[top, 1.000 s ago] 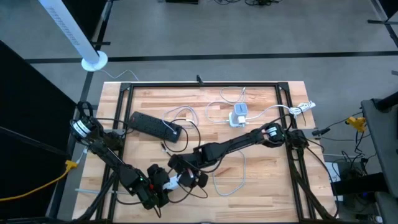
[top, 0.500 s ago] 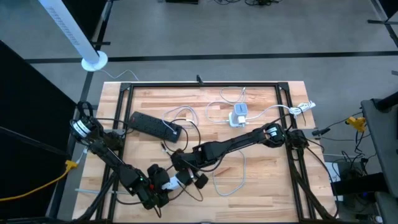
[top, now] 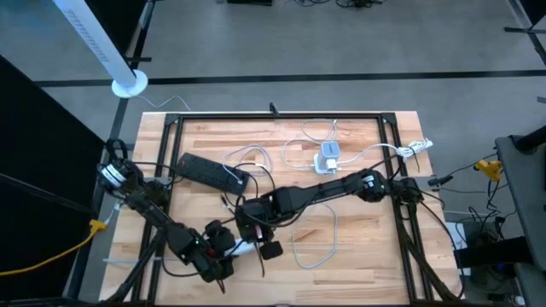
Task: Insert USB
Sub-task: Insert the black charger cable into the bottom white outlet extension
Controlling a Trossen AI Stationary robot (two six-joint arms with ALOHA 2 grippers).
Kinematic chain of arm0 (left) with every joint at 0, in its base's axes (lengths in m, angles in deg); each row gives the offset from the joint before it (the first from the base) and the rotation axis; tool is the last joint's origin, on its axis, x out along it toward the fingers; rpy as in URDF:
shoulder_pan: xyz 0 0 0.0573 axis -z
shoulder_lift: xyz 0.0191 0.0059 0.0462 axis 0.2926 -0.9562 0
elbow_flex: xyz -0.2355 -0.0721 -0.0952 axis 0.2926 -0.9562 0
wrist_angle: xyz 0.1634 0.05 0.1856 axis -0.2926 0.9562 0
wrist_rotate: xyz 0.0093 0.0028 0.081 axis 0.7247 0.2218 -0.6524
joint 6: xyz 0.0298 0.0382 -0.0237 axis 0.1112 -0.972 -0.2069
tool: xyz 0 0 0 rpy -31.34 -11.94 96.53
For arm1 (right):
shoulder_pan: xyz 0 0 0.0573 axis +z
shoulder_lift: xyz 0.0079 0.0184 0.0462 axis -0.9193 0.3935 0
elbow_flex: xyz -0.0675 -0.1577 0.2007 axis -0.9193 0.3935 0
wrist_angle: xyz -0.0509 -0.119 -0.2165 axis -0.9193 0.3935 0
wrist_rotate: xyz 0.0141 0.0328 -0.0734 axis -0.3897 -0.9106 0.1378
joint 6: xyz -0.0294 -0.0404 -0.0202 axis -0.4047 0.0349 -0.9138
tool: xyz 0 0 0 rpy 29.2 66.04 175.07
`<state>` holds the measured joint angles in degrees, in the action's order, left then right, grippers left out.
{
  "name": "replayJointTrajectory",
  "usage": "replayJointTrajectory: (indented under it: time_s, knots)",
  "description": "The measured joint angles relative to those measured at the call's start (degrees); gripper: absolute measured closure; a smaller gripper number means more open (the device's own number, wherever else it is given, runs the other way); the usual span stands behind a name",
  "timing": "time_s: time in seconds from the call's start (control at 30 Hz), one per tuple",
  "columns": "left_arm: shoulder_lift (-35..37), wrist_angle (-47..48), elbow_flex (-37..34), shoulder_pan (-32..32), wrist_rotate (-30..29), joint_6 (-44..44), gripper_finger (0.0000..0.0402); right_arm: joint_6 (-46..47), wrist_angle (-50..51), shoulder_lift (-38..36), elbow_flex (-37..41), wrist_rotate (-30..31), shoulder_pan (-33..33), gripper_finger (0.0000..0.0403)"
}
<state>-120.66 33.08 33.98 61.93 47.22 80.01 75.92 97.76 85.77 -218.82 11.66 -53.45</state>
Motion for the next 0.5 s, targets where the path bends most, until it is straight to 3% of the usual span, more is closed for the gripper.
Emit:
replayJointTrajectory:
  time_s: [0.5]
  knots:
    - [-0.09, -1.61, -0.11, -1.05, -2.18, -7.38, 0.0197, 2.15, 2.54, 2.96, 0.24, 3.89, -0.51, 0.0390]
